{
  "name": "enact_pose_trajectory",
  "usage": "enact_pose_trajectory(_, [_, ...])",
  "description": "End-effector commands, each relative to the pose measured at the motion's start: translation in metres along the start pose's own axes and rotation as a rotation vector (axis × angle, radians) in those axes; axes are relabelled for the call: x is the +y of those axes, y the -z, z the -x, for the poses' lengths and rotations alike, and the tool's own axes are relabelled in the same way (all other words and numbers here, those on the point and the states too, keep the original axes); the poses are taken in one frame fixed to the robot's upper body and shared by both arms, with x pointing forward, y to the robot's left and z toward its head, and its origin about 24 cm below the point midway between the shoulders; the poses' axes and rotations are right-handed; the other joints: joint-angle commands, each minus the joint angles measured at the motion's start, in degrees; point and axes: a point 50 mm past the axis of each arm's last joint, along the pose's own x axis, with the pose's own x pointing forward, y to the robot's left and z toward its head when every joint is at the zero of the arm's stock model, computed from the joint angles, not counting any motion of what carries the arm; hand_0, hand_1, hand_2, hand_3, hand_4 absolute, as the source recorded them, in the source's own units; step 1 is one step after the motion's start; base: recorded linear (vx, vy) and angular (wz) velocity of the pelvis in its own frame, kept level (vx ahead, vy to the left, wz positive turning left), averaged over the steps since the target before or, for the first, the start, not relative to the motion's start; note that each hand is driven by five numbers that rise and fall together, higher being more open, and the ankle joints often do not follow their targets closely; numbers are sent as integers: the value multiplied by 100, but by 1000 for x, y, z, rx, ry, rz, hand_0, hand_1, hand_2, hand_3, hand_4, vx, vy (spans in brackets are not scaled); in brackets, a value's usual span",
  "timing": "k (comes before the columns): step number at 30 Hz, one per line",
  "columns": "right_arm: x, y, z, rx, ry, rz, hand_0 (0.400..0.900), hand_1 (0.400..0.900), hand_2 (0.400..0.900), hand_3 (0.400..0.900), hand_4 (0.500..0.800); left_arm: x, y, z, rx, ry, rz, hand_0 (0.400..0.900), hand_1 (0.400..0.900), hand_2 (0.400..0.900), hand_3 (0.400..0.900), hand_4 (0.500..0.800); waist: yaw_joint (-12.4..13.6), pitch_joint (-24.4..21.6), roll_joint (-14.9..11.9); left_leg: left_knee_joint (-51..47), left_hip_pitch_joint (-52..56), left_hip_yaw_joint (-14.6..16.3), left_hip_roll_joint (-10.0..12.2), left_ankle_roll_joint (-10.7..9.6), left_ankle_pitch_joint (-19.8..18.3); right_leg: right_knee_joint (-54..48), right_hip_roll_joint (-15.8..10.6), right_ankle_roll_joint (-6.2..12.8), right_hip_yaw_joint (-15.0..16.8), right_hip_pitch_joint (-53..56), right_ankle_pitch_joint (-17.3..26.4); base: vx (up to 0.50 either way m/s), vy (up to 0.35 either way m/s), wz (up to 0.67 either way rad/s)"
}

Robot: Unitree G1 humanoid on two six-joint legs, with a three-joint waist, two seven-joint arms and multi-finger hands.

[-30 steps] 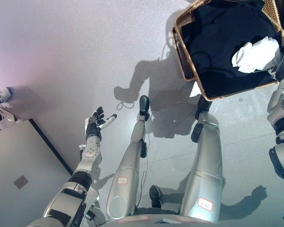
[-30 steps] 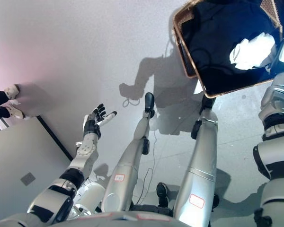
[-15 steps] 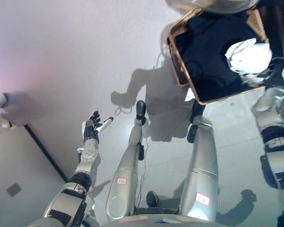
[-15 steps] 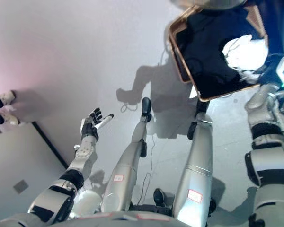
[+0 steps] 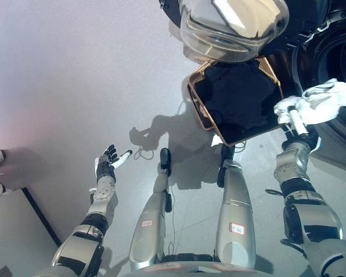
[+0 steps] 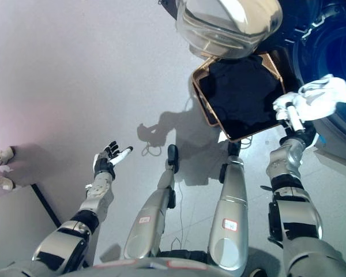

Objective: Put the clothes in the basket into the washing machine.

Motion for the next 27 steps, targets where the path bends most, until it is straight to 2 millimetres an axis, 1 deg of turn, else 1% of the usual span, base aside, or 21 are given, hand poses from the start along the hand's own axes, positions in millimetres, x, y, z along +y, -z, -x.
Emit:
enact_pose_trajectory(1, [-3, -39, -11, -142, 31, -78, 400, 400, 400, 400, 500, 52, 16, 3, 47, -148, -64, 900, 900, 900, 900, 800, 111, -412, -186, -9, 1103, -167, 294, -258, -1064, -858, -391, 808, 417, 120, 1128, 0, 0, 0])
enact_pose_trajectory(2, [-4, -48, -15, -154, 42, -75, 400, 400, 400, 400, 500, 51, 15, 3, 39, -140, -65, 900, 900, 900, 900, 800, 126, -423, -157, -9, 1072, -170, 281, -265, -1029, -878, -395, 798, 433, 95, 1176, 0, 0, 0])
enact_pose_trajectory(3, [-4, -48, -15, -154, 41, -75, 400, 400, 400, 400, 500, 50, 15, 3, 39, -140, -65, 900, 900, 900, 900, 800, 128, -425, -153, -9, 1067, -169, 281, -265, -1029, -881, -394, 798, 434, 91, 1178, 0, 0, 0])
enact_pose_trajectory(4, [-4, -72, -21, -197, 63, -101, 400, 400, 400, 400, 500, 50, 18, 6, 45, -126, -68, 900, 900, 900, 900, 800, 179, -467, -94, -9, 1089, -158, 291, -286, -1052, -846, -385, 800, 438, 97, 1089, 0, 0, 0])
enact_pose_trajectory(5, [-1, -87, -23, -227, 67, -137, 400, 400, 400, 400, 500, 50, 21, 7, 49, -121, -66, 900, 900, 900, 900, 800, 199, -492, -65, -9, 1071, -153, 293, -303, -1038, -866, -382, 796, 443, 86, 1086, 35, -43, 1])
enact_pose_trajectory(7, [1, -110, -26, -264, 84, -189, 400, 400, 400, 400, 500, 49, 25, 9, 65, -113, -70, 900, 900, 900, 900, 800, 229, -528, -28, -9, 1058, -143, 313, -342, -1013, -854, -361, 788, 443, 79, 1058, 18, -37, 1])
enact_pose_trajectory(9, [6, -139, -27, -320, 91, -241, 400, 400, 400, 400, 500, 50, 30, 12, 87, -110, -73, 900, 900, 900, 900, 800, 243, -570, -8, -9, 1034, -137, 336, -378, -995, -841, -340, 775, 444, 57, 1031, 21, -34, 0])
enact_pose_trajectory(10, [10, -151, -26, -345, 90, -275, 400, 400, 400, 400, 500, 49, 32, 12, 95, -106, -75, 900, 900, 900, 900, 800, 249, -590, -2, -9, 1036, -128, 340, -394, -985, -838, -327, 767, 441, 52, 1020, 29, -41, -2])
enact_pose_trajectory(12, [22, -184, -22, -423, 63, -332, 400, 400, 400, 400, 500, 50, 35, 14, 103, -107, -82, 900, 900, 900, 900, 800, 234, -625, -11, -9, 1024, -121, 359, -425, -964, -827, -302, 755, 443, 44, 1015, 17, -38, 1])
enact_pose_trajectory(14, [29, -210, -16, -491, 44, -402, 400, 400, 400, 400, 500, 49, 39, 16, 115, -105, -85, 900, 900, 900, 900, 800, 209, -659, -22, -9, 1016, -130, 371, -445, -949, -814, -275, 742, 435, 45, 992, 14, -36, 5])
enact_pose_trajectory(15, [31, -221, -13, -524, 43, -427, 400, 400, 400, 400, 500, 50, 41, 18, 119, -106, -85, 900, 900, 900, 900, 800, 204, -672, -19, -9, 1017, -131, 376, -454, -948, -798, -269, 736, 424, 37, 987, 14, -33, 4])
enact_pose_trajectory(17, [30, -233, -11, -546, 52, -389, 400, 400, 400, 400, 500, 50, 39, 18, 112, -105, -88, 900, 900, 900, 900, 800, 203, -696, -31, -9, 1000, -139, 395, -472, -935, -781, -261, 728, 402, 26, 982, -2, -37, 2])
enact_pose_trajectory(18, [29, -236, -11, -546, 63, -365, 449, 449, 449, 449, 529, 49, 39, 17, 111, -100, -96, 900, 900, 900, 900, 800, 194, -701, -47, -9, 991, -137, 406, -477, -935, -772, -259, 727, 385, 18, 978, -20, -45, 2])
enact_pose_trajectory(19, [30, -237, -11, -543, 61, -357, 900, 900, 900, 900, 800, 49, 38, 17, 107, -100, -96, 900, 900, 900, 900, 800, 198, -696, -60, -9, 982, -135, 418, -480, -932, -751, -249, 721, 378, -1, 981, -19, -40, 0])
enact_pose_trajectory(22, [32, -229, -14, -516, 55, -344, 900, 900, 900, 900, 800, 47, 35, 15, 96, -98, -92, 900, 900, 900, 900, 800, 162, -662, -84, -9, 933, -123, 416, -478, -900, -742, -232, 707, 394, -84, 1061, -24, -20, -2])
enact_pose_trajectory(23, [32, -227, -14, -509, 55, -341, 900, 900, 900, 900, 800, 47, 35, 15, 95, -101, -91, 900, 900, 900, 900, 800, 168, -671, -84, -9, 952, -100, 423, -474, -941, -703, -216, 716, 405, -95, 1006, -9, 0, -3])
enact_pose_trajectory(26, [25, -221, -17, -485, 89, -341, 900, 900, 900, 900, 800, 47, 34, 15, 93, -101, -89, 900, 900, 900, 900, 800, 165, -671, -75, -9, 962, -79, 406, -455, -948, -672, -217, 721, 440, -126, 1016, 6, 3, -2])
enact_pose_trajectory(27, [24, -219, -18, -479, 98, -341, 900, 900, 900, 900, 800, 47, 34, 15, 94, -104, -88, 900, 900, 900, 900, 800, 158, -669, -78, -9, 941, -90, 385, -453, -911, -711, -228, 709, 450, -134, 1083, 0, 0, 0])
